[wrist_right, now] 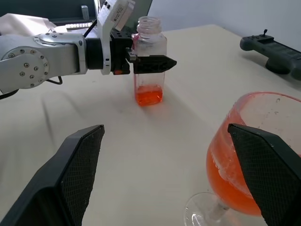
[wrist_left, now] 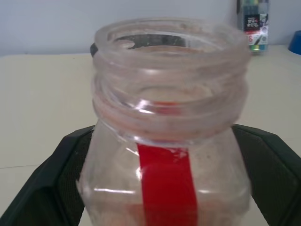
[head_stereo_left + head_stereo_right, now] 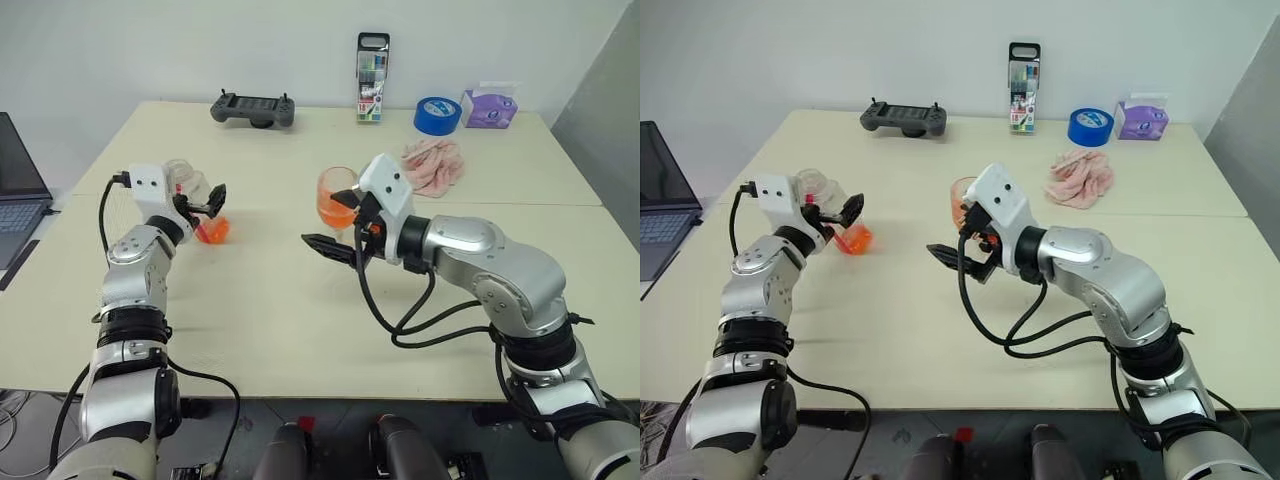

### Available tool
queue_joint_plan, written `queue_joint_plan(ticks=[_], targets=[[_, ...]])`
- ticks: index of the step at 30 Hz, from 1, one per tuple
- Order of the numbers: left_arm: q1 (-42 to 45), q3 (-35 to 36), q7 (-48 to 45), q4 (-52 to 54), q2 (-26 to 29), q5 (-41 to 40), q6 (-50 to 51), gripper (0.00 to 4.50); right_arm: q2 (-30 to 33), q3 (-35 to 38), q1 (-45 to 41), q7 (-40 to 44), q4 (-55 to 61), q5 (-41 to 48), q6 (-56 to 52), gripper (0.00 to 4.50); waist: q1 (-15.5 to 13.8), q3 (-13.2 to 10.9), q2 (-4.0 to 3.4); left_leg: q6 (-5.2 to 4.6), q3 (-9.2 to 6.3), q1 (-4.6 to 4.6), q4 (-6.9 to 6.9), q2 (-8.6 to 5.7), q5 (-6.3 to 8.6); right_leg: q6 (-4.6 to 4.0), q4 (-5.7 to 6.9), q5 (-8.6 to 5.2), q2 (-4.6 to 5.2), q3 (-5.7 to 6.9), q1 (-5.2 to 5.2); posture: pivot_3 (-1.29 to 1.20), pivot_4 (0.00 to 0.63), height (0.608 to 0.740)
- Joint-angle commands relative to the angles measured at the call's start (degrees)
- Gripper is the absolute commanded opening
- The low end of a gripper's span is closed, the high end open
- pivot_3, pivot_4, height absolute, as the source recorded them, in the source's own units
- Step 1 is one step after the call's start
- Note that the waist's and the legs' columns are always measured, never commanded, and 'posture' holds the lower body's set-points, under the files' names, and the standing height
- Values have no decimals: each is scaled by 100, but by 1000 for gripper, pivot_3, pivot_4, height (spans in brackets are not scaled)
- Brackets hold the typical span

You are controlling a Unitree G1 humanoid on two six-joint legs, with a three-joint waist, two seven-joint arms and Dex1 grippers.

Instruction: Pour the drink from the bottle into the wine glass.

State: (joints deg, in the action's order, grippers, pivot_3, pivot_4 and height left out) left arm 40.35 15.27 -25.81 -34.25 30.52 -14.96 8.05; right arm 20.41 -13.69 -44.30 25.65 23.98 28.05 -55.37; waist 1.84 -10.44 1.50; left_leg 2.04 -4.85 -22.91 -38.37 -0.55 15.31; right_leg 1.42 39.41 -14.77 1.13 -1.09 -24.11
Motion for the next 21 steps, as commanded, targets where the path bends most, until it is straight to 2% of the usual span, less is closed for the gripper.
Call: queue_joint_plan(ticks=[1, 4, 8, 15, 18, 21], targets=[[-107, 45, -24, 616, 171, -21, 173, 4480, 79, 277, -33, 62, 148, -24, 135, 4500, 0, 0, 0, 0, -1, 0, 0, 0, 0, 0, 0, 0, 0, 0, 0, 0, 150, 740], [-265, 82, -3, 1027, 241, -41, 369, 4480, 185, 351, -5, 150, 268, 18, 134, 4500, -1, 0, 0, 0, -2, 1, 1, 1, 0, 0, -1, 0, 0, -2, 0, 0, 150, 740], [-445, 258, 99, 2077, 525, -200, 1045, 4480, 416, 705, 12, 350, 535, 289, 70, 4500, -1, -1, 0, 0, -10, -1, 6, 3, 0, 0, -5, 0, 0, -3, -1, 0, 150, 740], [-589, 630, -395, 3111, 1551, -507, 1880, 4480, 960, 1132, 122, 542, 686, 463, -55, 4500, 0, -1, -1, 0, -4, 8, 22, 6, 0, -1, -13, 0, -2, -4, 1, 0, 150, 740], [-453, 817, -1157, 3332, 1871, -1180, 2243, 4480, 1183, 1409, 217, 592, 705, 608, -157, 4500, -1, -1, -1, 0, 4, 9, 26, 7, 0, -1, -19, -1, -3, -2, 4, 0, 150, 740], [-790, 758, -2300, 3814, 2275, -2071, 3032, 4480, 1445, 1619, 403, 593, 682, 596, -181, 4500, -3, -2, -2, 0, 6, 4, 25, 5, 0, -1, -33, 0, -3, 0, 8, 0, 150, 740]])
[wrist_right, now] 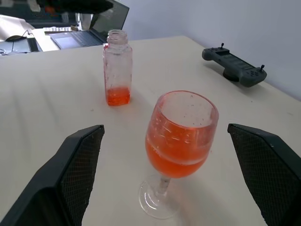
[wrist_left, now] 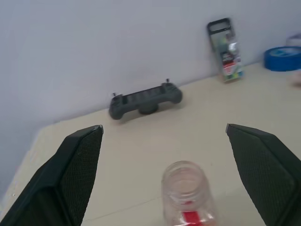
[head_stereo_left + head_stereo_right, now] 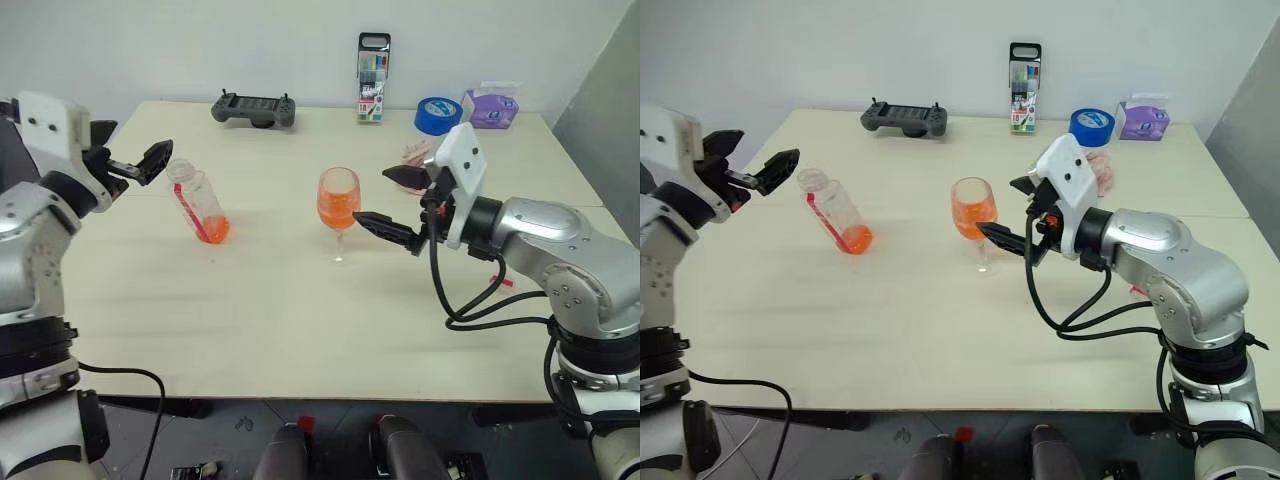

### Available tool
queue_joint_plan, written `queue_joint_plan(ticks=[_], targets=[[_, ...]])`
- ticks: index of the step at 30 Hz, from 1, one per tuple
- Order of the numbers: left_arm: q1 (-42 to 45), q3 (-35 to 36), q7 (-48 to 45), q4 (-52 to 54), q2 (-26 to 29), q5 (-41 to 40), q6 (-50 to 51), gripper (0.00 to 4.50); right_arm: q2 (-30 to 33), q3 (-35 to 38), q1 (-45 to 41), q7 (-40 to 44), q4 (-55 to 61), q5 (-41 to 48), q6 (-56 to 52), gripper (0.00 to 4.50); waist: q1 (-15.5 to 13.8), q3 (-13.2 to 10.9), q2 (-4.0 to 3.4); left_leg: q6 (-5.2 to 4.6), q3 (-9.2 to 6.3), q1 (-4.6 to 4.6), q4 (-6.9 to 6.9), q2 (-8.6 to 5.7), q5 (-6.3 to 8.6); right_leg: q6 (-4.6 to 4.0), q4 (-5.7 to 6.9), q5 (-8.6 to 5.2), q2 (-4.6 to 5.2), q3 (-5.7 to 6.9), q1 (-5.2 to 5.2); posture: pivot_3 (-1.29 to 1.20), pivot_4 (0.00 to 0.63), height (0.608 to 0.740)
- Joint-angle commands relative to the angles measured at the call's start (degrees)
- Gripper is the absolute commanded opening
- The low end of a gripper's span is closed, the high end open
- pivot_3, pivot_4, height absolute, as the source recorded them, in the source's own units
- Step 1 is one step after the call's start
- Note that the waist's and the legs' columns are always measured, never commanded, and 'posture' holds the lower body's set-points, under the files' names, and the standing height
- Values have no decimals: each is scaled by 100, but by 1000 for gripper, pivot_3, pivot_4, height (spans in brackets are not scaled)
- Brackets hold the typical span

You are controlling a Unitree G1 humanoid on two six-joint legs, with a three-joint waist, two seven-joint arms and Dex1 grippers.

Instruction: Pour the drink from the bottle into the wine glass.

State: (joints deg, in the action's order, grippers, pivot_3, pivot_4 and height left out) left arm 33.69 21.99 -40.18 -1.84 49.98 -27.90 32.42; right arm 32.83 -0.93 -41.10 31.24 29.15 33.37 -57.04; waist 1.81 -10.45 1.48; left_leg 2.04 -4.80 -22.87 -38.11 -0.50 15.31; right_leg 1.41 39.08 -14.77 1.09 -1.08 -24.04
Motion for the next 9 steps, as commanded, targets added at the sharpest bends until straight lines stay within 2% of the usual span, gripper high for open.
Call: queue_joint_plan(ticks=[1, 4, 9], targets=[[-191, 117, -1111, 704, 438, -1053, 852, 4480, 310, 425, 170, 44, 174, 58, -13, 4500, 1, 0, 0, 0, 5, 1, 0, -3, 0, 0, -1, 0, 0, -3, 0, 0, 150, 740], [-35, 302, -1253, 747, 578, -1635, 1429, 4480, 586, 717, 480, 36, 216, 70, -24, 4500, -8, -1, -1, 0, 9, 0, 1, -5, 0, 1, -7, -1, 1, -7, 2, 0, 150, 740], [47, 173, -1580, 686, 750, -1903, 1670, 4480, 777, 797, 810, 107, 176, 32, 128, 4500, 2, -1, -1, -1, 10, 7, 2, 5, 0, 0, -1, -1, -5, -6, 3, 0, 150, 740]])
